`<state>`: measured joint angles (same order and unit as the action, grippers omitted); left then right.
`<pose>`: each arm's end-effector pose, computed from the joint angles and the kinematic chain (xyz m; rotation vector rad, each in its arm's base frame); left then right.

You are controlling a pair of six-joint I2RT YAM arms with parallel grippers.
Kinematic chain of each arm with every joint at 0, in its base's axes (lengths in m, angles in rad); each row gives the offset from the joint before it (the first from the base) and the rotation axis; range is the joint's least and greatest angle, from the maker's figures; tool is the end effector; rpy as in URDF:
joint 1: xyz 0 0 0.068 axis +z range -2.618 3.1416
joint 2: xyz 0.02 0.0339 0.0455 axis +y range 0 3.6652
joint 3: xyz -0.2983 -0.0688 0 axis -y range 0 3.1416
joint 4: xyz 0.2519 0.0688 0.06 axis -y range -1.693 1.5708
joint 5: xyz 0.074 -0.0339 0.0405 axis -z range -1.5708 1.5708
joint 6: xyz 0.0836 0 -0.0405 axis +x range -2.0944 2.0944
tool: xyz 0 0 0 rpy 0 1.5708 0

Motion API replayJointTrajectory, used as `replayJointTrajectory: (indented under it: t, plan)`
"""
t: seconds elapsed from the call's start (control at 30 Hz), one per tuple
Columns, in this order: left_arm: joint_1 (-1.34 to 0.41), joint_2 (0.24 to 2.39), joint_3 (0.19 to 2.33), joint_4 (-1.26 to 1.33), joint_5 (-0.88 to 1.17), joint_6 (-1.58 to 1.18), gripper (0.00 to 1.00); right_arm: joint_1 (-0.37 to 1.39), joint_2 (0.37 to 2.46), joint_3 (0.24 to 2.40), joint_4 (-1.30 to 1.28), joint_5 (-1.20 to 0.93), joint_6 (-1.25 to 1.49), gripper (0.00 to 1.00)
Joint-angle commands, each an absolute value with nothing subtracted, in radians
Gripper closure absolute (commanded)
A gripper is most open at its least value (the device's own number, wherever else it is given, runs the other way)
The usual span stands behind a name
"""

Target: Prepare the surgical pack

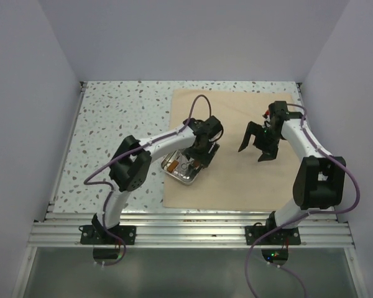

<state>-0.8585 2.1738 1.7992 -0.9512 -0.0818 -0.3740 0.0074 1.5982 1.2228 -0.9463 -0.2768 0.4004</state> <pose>0.3213 -0.3616 0.1702 0.6798 2.8117 -0.1092 0.3224 0.0252 0.2255 0.5197 2.8712 0.4719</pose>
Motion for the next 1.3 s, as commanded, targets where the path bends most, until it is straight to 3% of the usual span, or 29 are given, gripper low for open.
replayJointTrajectory:
  t: [0.0, 0.07, 0.1, 0.2, 0.27, 0.3, 0.33, 0.37, 0.43, 0.47, 0.5, 0.6, 0.63, 0.83, 1.07, 1.27]
  plan:
    - [-0.818, 1.916, 1.723, -0.862, -0.08, -0.383, 0.3, 0.011, 1.646, 1.29, -0.952, -0.247, 0.377, 0.01]
    - [-0.79, 1.772, 1.631, -0.833, -0.03, -0.412, 0.45, 0.011, 1.681, 1.313, -0.956, -0.25, 0.364, 0.04]
    - [-0.776, 1.726, 1.518, -0.813, -0.005, -0.428, 0.61, 0.011, 1.69, 1.321, -0.954, -0.255, 0.359, 0.05]
    - [-0.741, 1.553, 1.287, -0.723, 0.096, -0.472, 0.74, 0.009, 1.723, 1.335, -0.942, -0.271, 0.344, 0.17]
    - [-0.735, 1.462, 1.205, -0.655, 0.12, -0.489, 0.67, 0.011, 1.736, 1.339, -0.939, -0.279, 0.334, 0.18]
    - [-0.735, 1.447, 1.162, -0.643, 0.138, -0.491, 0.53, 0.011, 1.744, 1.338, -0.937, -0.282, 0.336, 0.18]
    - [-0.733, 1.436, 1.16, -0.67, 0.127, -0.502, 0.49, 0.012, 1.747, 1.332, -0.93, -0.287, 0.334, 0.18]
    - [-0.735, 1.425, 1.131, -0.678, 0.112, -0.523, 0.46, 0.015, 1.75, 1.328, -0.928, -0.29, 0.339, 0.2]
    - [-0.73, 1.36, 1.07, -0.654, 0.123, -0.569, 0.49, 0.015, 1.752, 1.313, -0.92, -0.279, 0.351, 0.26]
    - [-0.726, 1.341, 1.036, -0.632, 0.135, -0.571, 0.56, 0.017, 1.755, 1.304, -0.911, -0.284, 0.356, 0.3]
    - [-0.716, 1.329, 0.985, -0.6, 0.168, -0.572, 0.7, 0.017, 1.759, 1.289, -0.888, -0.287, 0.357, 0.39]
    - [-0.715, 1.356, 0.944, -0.545, 0.245, -0.572, 0.95, 0.029, 1.776, 1.279, -0.858, -0.299, 0.359, 0.52]
    - [-0.715, 1.379, 0.934, -0.522, 0.259, -0.583, 0.99, 0.035, 1.793, 1.279, -0.847, -0.296, 0.359, 0.61]
    - [-0.713, 1.45, 0.825, -0.368, 0.305, -0.632, 1.0, 0.116, 1.858, 1.27, -0.795, -0.268, 0.376, 0.87]
    - [-0.6, 1.493, 0.618, -0.224, 0.357, -0.733, 1.0, 0.241, 1.922, 1.215, -0.681, -0.296, 0.457, 0.92]
    - [-0.506, 1.537, 0.611, -0.308, 0.302, -0.781, 1.0, 0.377, 2.005, 1.233, -0.635, -0.319, 0.515, 0.92]
